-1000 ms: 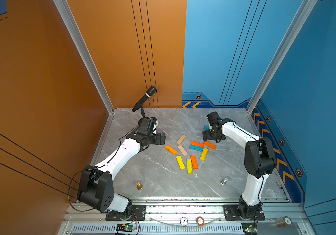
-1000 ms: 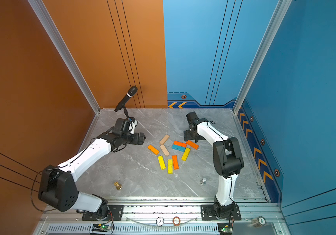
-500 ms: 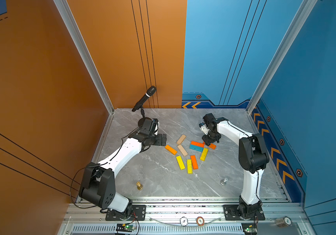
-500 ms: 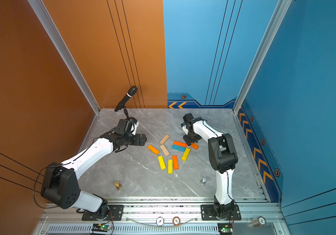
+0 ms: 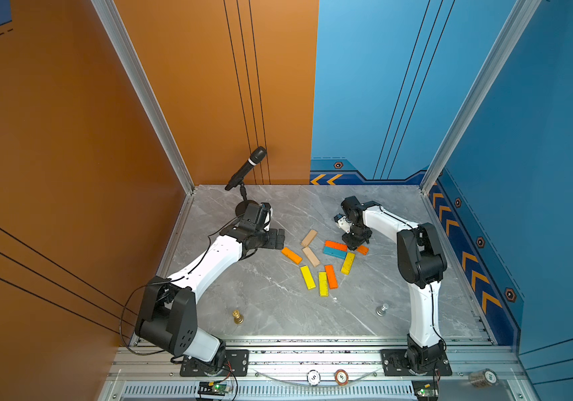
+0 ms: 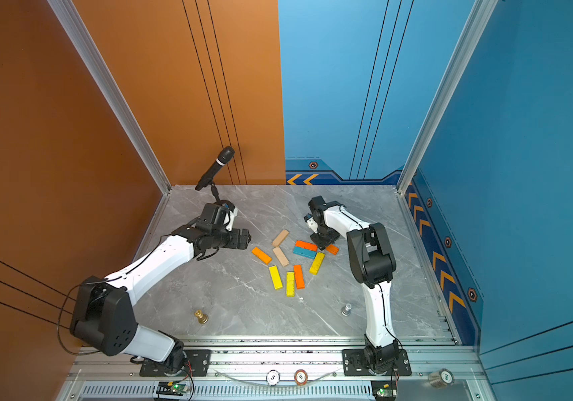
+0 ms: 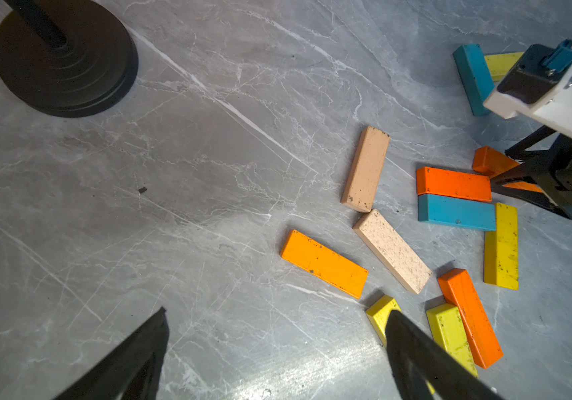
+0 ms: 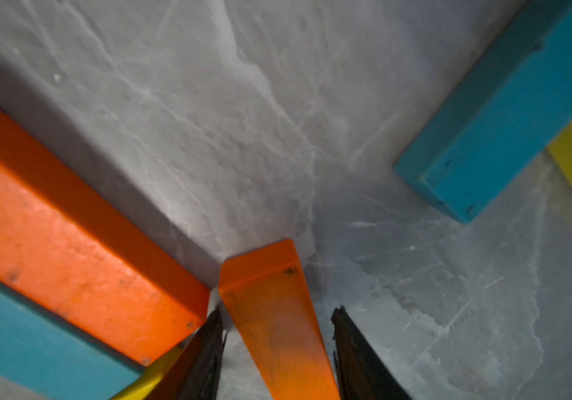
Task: Assemble the number 6 with building blocks
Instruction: Pick up the building block from the center of the board.
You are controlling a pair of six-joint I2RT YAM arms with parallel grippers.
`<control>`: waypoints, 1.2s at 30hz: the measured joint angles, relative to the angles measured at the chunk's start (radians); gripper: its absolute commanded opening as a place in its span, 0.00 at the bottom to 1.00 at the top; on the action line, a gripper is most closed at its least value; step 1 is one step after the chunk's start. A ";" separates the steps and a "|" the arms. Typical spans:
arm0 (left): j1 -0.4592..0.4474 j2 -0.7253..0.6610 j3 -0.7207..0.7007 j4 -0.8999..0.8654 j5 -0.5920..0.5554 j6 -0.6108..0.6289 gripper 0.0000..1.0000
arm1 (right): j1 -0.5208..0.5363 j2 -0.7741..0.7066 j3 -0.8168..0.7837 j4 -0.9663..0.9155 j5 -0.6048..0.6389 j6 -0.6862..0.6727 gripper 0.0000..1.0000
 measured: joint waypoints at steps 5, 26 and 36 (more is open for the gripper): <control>0.000 0.005 0.000 0.000 0.000 0.000 0.98 | -0.015 0.000 0.001 -0.001 -0.026 0.014 0.39; -0.001 0.011 0.000 0.000 0.013 -0.001 0.98 | -0.017 -0.058 -0.073 0.027 -0.115 0.414 0.26; -0.002 0.011 0.000 0.000 0.016 0.000 0.98 | 0.073 -0.069 -0.037 0.080 -0.123 0.602 0.28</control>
